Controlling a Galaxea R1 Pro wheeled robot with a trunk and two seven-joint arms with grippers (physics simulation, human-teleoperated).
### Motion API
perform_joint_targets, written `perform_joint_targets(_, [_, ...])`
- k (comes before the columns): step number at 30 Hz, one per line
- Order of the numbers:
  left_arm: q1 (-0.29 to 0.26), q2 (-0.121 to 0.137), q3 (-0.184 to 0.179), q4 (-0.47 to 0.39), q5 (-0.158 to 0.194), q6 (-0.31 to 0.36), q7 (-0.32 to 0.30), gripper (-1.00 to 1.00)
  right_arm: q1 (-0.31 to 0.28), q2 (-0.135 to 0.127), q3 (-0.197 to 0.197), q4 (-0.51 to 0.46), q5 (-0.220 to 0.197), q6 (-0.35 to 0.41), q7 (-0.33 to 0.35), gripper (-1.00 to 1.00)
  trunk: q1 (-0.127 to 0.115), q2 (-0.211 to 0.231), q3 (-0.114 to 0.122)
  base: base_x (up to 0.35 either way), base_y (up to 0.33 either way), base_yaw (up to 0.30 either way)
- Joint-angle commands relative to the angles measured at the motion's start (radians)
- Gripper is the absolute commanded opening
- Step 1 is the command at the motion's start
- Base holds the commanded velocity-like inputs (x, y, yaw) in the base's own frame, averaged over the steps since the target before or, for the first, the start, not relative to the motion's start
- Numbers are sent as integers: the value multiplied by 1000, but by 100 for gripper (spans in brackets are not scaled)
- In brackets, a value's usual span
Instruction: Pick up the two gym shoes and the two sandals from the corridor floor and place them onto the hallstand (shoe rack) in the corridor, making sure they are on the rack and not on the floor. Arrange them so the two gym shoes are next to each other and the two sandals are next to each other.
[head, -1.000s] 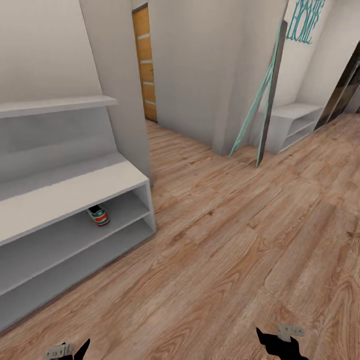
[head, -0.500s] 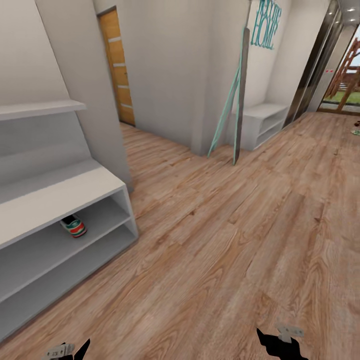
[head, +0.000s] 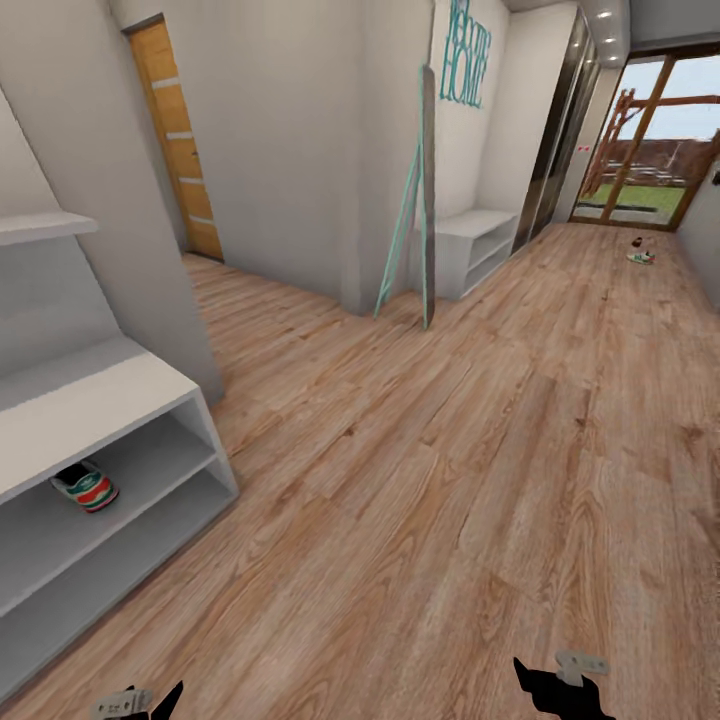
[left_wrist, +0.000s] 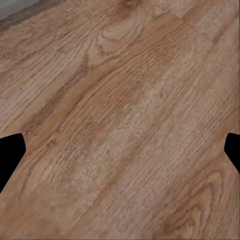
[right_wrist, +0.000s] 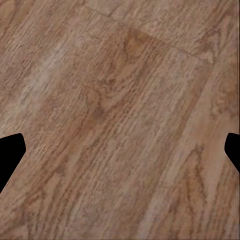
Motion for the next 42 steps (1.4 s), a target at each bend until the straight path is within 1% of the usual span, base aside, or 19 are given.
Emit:
perform_joint_targets(1, [0, 0, 3, 1, 7, 2, -9, 100, -1, 0, -9, 1, 9, -4, 5, 100, 0, 0, 0, 282, 0, -276])
perform_joint_targets(25, [0, -2, 4, 3, 5, 2, -9, 100, -1, 3, -8, 3, 9, -2, 5, 100, 0, 0, 21, 333, 0, -276])
perform_joint_targets(42, [0, -8, 4, 3, 5, 3, -8, 100, -1, 7, -7, 3, 10, -2, 5, 100, 0, 0, 35, 338, 0, -276])
